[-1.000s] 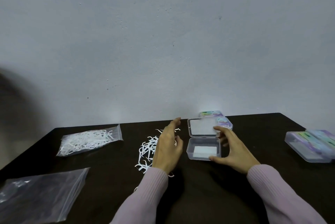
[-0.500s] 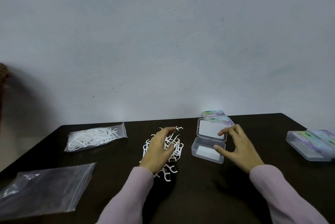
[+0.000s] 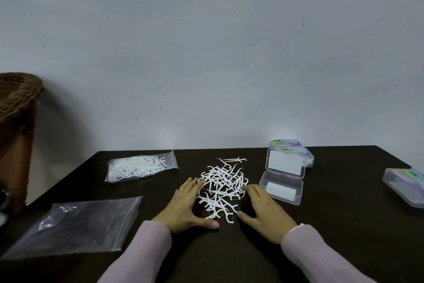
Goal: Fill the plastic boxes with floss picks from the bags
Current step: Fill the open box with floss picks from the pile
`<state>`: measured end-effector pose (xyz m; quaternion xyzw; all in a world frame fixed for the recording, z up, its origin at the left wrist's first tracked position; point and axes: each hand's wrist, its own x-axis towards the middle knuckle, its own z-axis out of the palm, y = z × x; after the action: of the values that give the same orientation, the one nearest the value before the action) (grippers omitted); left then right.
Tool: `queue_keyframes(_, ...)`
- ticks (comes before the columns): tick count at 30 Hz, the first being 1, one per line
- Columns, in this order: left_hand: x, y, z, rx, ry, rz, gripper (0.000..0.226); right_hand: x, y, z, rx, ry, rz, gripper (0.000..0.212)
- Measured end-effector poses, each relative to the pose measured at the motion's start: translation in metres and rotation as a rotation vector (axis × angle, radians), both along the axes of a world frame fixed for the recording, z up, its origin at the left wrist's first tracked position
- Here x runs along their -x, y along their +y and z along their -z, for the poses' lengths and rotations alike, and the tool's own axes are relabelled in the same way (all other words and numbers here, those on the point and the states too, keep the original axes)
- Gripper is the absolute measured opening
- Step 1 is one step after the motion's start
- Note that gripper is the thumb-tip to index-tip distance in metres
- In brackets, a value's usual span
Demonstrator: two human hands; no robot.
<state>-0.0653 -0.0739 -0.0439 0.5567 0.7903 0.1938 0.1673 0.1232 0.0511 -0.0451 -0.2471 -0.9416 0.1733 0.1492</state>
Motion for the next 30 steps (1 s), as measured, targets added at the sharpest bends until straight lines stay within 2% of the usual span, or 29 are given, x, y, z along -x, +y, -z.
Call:
queue_keyframes(5, 0.006, 0.013, 0.004, 0.049, 0.046, -0.018, 0.155, 0.023, -0.007, 0.001, 0.062, -0.1, 0.165, 0.083)
queue_keyframes(8, 0.007, 0.022, 0.005, 0.065, 0.058, -0.035, 0.134, 0.037, -0.005, 0.001, 0.009, -0.141, 0.203, 0.096)
queue_keyframes(10, 0.01, 0.027, 0.005, 0.036, 0.052, -0.055, 0.12, 0.045, -0.002, 0.001, -0.012, -0.138, 0.185, 0.097)
queue_keyframes(15, 0.011, 0.035, 0.004, -0.146, -0.034, -0.035, 0.106, 0.049, 0.005, -0.002, 0.149, 0.007, 0.09, 0.078)
queue_keyframes(19, 0.01, 0.035, 0.004, -0.211, -0.151, -0.027, 0.097, 0.048, 0.007, -0.002, 0.174, 0.142, 0.041, 0.051)
queue_keyframes(21, 0.013, 0.033, 0.001, -0.241, -0.204, -0.034, 0.089, 0.045, 0.008, -0.005, 0.15, 0.175, 0.054, 0.046)
queue_keyframes(23, 0.02, 0.029, -0.005, -0.25, -0.217, -0.032, 0.082, 0.044, 0.01, -0.006, 0.139, 0.128, 0.072, 0.058)
queue_keyframes(27, 0.029, 0.02, -0.014, -0.13, -0.149, 0.022, 0.088, 0.047, 0.007, -0.003, 0.083, -0.099, 0.147, 0.095)
queue_keyframes(28, 0.029, 0.02, -0.013, -0.118, -0.13, 0.027, 0.088, 0.048, 0.006, -0.003, 0.045, -0.123, 0.145, 0.097)
queue_keyframes(30, 0.029, 0.021, -0.009, -0.127, -0.1, 0.022, 0.085, 0.049, 0.005, -0.004, 0.011, -0.093, 0.119, 0.089)
